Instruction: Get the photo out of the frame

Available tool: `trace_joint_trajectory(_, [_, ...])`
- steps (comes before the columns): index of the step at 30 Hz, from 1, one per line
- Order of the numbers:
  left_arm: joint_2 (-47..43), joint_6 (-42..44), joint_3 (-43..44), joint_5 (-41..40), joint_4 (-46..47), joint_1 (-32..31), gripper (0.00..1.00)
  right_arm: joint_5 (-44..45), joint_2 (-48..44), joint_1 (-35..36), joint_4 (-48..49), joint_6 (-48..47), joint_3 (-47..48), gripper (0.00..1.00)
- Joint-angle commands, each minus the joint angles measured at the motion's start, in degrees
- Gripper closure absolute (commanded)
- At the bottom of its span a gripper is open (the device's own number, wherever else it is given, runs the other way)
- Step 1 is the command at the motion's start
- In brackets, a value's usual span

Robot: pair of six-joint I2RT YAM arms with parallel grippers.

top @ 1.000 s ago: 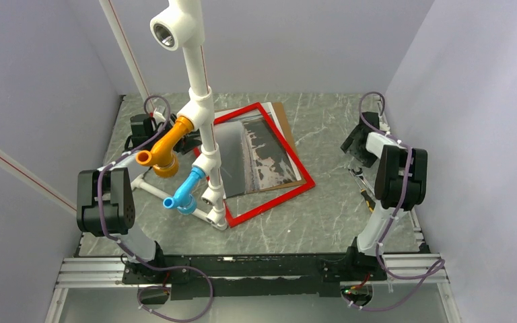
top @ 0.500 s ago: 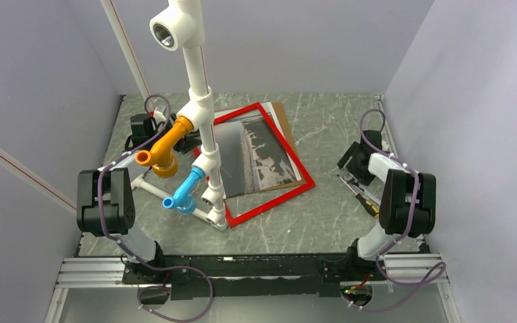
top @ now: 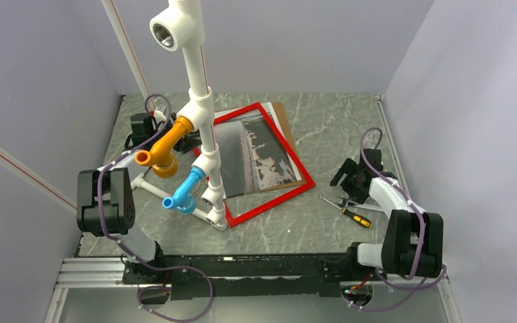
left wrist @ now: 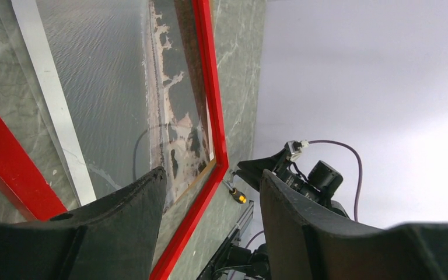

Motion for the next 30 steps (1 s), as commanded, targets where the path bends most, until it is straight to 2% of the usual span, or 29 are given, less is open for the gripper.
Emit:
trace_joint_trajectory(1, [0.1,4.1,3.6,1.4,0.2,-0.4,0.37,2.1,-4.7,3.4,-3.2,-2.5,3.4,0.18])
trace_joint_trajectory(6, [0.1,4.8,4.0,1.5,-0.4,-0.2,0.37,7.4,-1.1,17.9,5.0,-10.8,11.1,0.16])
trace_joint_trajectory(8, [0.1,6.4,4.7,0.9,-2.0,-0.3,0.37,2.0,4.4,22.1,9.5,-17.4,14.4,0.16])
trace_joint_trajectory(10, [0.5,7.4,5.4,0.7,-3.5,-0.2,0.37,-2.4,13.5,24.8,9.5,-23.0,21.4,0.21])
trace_joint_trajectory(14, [1.3,5.9,4.7,1.7,-1.3,-0.3,0.37,-6.6,24.5,25.3,11.5,-28.2,29.4,0.28])
trace_joint_trajectory(19, [2.1,4.5,4.6,2.6,0.3,-0.2,0.37,-5.8,33.6,25.9,6.4,-34.5,38.7,0.36])
trace_joint_trajectory(22, [2.0,4.7,4.7,2.5,0.1,-0.2,0.37,-4.7,35.4,25.9,6.4,-36.3,39.2,0.44])
trace_joint_trajectory(27, [2.2,3.8,4.1,2.8,1.5,-0.2,0.37,-2.6,36.5,26.2,9.4,-37.0,37.0,0.67])
trace_joint_trajectory(30, [2.3,5.2,4.8,2.2,-0.5,-0.2,0.37,-0.6,36.6,26.3,9.7,-37.2,37.1,0.73])
